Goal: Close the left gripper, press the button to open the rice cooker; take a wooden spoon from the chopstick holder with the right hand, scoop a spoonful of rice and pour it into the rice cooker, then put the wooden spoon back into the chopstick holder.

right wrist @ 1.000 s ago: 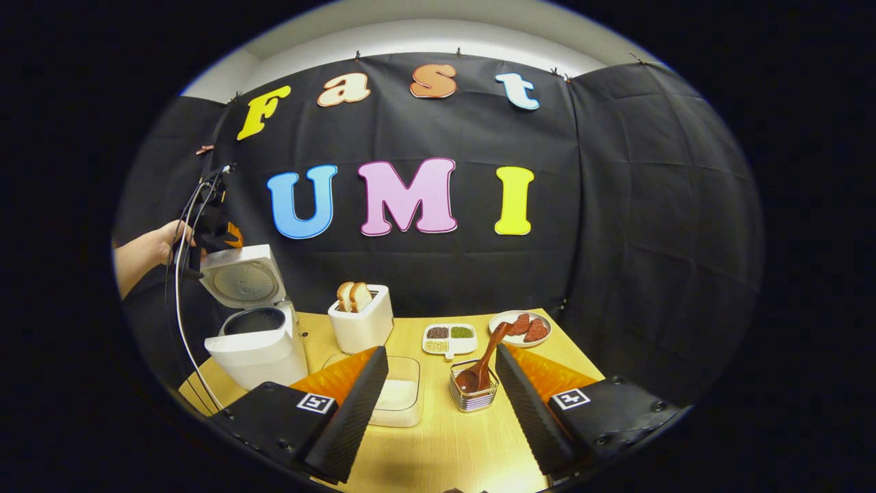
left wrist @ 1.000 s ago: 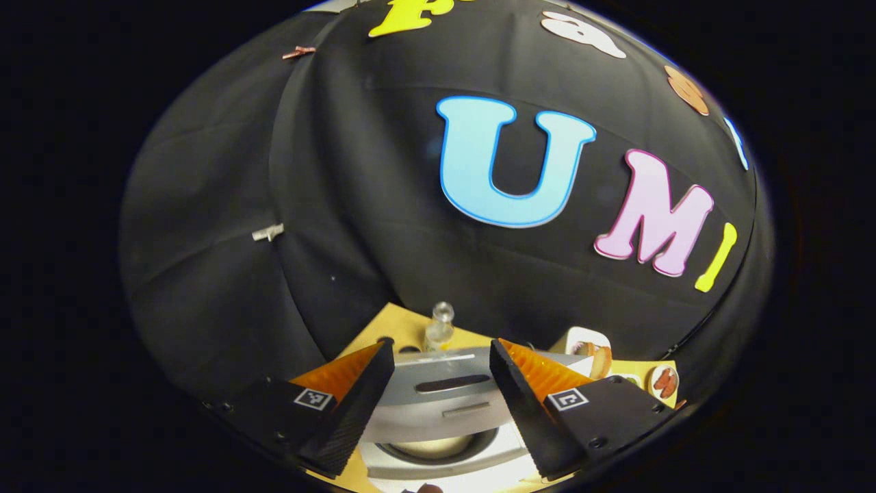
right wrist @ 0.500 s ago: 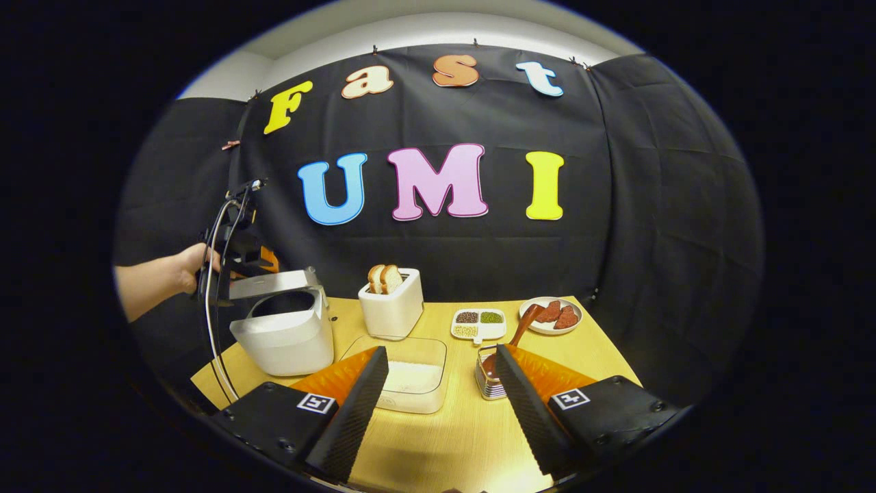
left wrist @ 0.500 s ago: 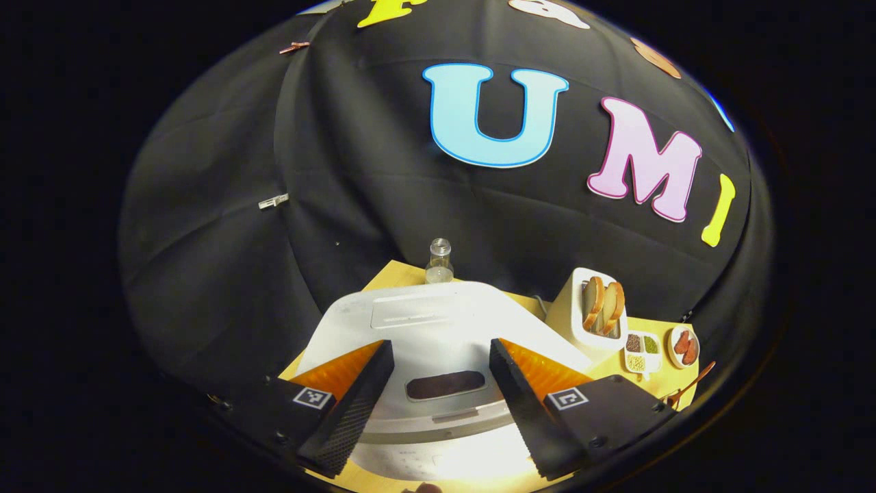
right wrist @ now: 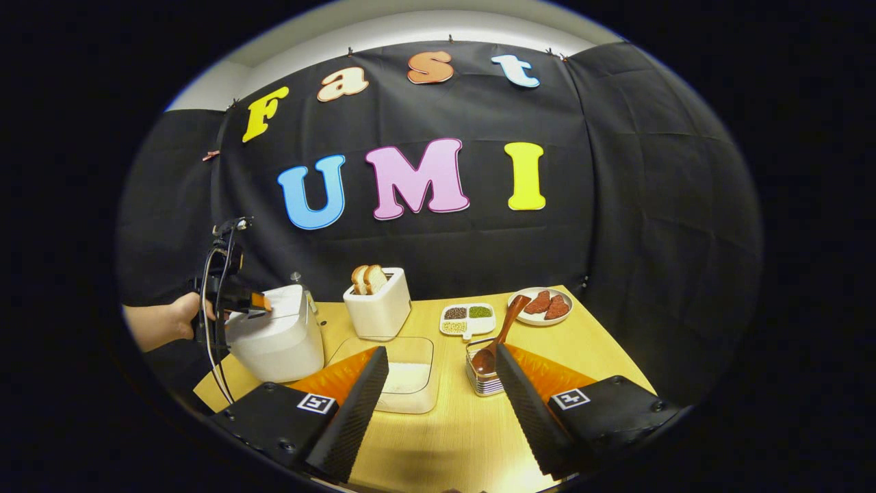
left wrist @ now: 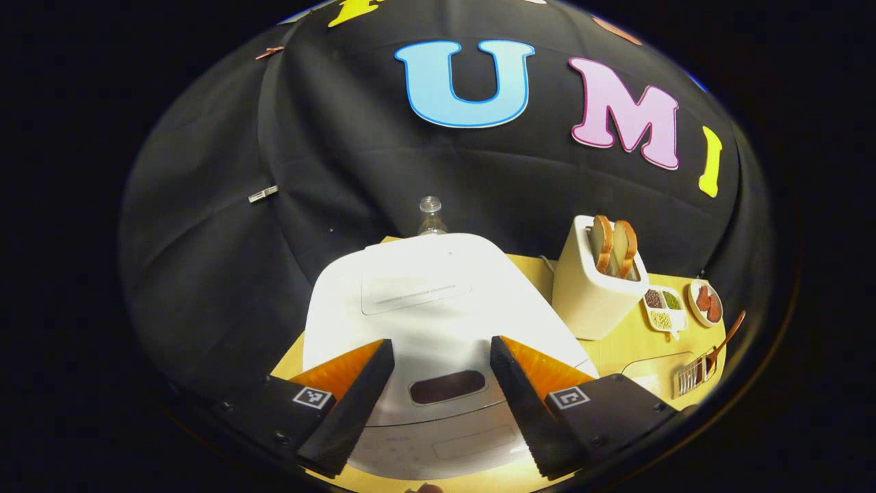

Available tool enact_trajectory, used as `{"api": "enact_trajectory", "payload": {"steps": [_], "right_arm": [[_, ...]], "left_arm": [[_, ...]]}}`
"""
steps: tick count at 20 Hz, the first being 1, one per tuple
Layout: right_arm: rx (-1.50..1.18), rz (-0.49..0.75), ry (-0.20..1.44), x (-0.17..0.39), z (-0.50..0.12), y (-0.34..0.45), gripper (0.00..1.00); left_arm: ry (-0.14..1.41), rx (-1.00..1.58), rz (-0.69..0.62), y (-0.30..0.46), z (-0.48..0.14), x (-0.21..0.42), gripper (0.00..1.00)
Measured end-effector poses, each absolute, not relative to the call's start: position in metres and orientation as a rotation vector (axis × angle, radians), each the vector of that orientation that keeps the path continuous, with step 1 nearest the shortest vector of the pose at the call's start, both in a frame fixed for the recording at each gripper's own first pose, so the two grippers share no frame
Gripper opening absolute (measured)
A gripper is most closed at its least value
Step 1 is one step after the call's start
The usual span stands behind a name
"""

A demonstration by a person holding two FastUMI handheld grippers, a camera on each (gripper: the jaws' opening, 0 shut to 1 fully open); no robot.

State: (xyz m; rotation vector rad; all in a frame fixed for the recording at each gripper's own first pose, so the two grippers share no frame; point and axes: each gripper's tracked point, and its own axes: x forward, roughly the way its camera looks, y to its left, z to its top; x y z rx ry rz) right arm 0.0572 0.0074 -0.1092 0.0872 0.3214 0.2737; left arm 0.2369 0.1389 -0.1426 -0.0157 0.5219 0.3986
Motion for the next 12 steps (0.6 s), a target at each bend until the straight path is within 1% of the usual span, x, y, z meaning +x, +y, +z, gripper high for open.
{"api": "enact_trajectory", "payload": {"steps": [7, 10, 11, 12], "right_arm": [[0.084, 0.271, 0.347, 0.054, -0.122, 0.005, 0.98], [0.096, 0.261, 0.333, 0.058, -0.117, 0.000, 0.99], [0.094, 0.254, 0.326, 0.060, -0.115, -0.003, 0.99], [0.093, 0.250, 0.323, 0.063, -0.115, -0.005, 0.98]], "left_arm": [[0.505, 0.011, 0.354, 0.136, -0.146, 0.238, 1.00], [0.510, 0.020, 0.314, 0.128, -0.142, 0.234, 0.99], [0.486, 0.010, 0.312, 0.124, -0.134, 0.228, 0.99], [0.445, -0.015, 0.300, 0.119, -0.122, 0.225, 0.96]]}}
